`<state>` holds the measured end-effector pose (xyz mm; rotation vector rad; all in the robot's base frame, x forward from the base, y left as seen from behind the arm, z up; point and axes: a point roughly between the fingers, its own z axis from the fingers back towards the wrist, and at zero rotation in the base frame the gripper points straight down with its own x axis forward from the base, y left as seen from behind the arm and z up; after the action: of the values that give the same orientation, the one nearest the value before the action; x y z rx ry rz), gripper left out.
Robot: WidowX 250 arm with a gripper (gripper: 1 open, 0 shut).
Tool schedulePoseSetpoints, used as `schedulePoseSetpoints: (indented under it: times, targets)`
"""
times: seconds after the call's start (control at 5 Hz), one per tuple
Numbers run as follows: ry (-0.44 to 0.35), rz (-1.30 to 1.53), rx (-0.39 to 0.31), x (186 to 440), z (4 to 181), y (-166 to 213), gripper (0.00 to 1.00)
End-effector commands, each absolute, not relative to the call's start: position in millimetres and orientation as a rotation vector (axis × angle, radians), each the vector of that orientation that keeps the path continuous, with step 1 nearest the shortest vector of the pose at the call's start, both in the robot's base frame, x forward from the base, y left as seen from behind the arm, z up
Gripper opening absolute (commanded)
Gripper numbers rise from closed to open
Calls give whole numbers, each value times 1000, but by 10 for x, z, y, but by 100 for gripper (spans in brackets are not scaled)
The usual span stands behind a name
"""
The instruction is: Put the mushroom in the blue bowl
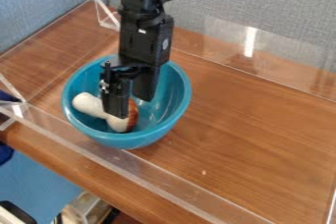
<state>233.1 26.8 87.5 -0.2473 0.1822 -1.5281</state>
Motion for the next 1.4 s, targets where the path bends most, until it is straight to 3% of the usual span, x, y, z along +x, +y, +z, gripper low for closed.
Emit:
schedulePoseSetpoints:
  times: [0.0,0.4,0.6,0.8,1.0,1.2]
  targets:
    - [156,-1610,-219,2334,955,240,100]
    - [138,-1581,-246,2188,1011,162,100]
    - [128,-1551,-255,2166,1034,296,0]
    - [115,-1520,-270,2144,1065,435,0]
    - [112,-1478,-283,2158,1098,463,100]
    - [104,-1437,-294,2176,1135,478,0]
